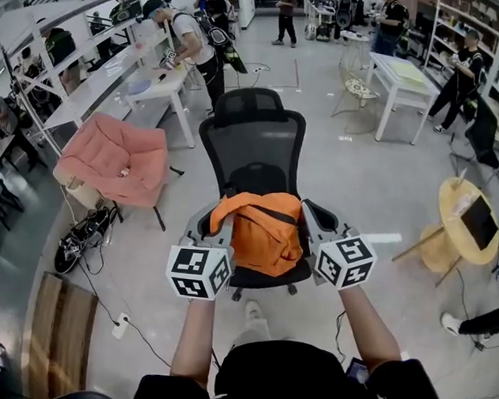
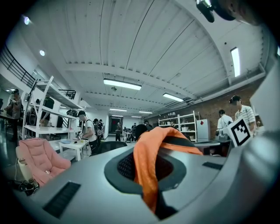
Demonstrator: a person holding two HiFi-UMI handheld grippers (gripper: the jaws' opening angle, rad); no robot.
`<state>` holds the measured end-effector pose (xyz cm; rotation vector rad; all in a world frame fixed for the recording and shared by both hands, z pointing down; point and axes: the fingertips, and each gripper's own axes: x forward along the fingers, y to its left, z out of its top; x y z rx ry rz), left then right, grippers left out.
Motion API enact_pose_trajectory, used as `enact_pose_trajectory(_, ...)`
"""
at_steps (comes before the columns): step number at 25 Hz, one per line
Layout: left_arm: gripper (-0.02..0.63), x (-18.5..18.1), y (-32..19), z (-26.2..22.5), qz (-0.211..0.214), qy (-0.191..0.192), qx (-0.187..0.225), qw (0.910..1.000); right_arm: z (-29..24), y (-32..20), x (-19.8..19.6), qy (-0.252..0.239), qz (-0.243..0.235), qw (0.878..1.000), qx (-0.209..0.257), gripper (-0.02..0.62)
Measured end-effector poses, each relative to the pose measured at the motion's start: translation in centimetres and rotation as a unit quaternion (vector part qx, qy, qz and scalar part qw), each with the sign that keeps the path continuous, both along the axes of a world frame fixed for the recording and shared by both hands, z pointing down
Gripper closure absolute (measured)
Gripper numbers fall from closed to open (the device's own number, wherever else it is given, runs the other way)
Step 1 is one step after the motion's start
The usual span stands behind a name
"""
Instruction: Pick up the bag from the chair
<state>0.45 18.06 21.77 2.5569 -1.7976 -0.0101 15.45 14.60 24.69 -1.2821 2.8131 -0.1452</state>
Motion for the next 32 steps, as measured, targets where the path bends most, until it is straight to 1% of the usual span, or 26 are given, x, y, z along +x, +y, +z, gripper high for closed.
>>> enact_pose_trajectory(4,0.581,0.9,0.3,0.0,0.004,-0.001,-0.002,1.0000,-0.2,0.4,0.9,-0.004,0.003,1.000,0.000,0.595)
enact_pose_trajectory(10,0.581,1.1,0.5,0.2,0.012,0.004,-0.009,0.9999,-0.4,0.6,1.2,-0.016,0.006,1.000,-0.003,0.595)
enact_pose_trajectory(14,0.581,1.6,0.5,0.3,0.015,0.003,-0.009,0.9999,-0.8,0.7,2.2,-0.011,0.027,0.999,0.021,0.595)
enact_pose_trajectory(17,0.581,1.8,0.5,0.5,0.016,0.002,-0.007,0.9998,-0.6,0.6,2.5,-0.001,0.040,0.999,0.028,0.595)
enact_pose_trajectory(25,0.581,1.7,1.0,0.1,0.012,0.002,-0.008,0.9999,-0.9,1.1,2.1,0.005,0.036,0.999,0.026,0.595)
enact_pose_trajectory(32,0.581,1.1,1.4,1.0,0.011,0.001,-0.009,0.9999,-0.3,1.5,1.7,-0.003,0.036,0.999,0.027,0.595)
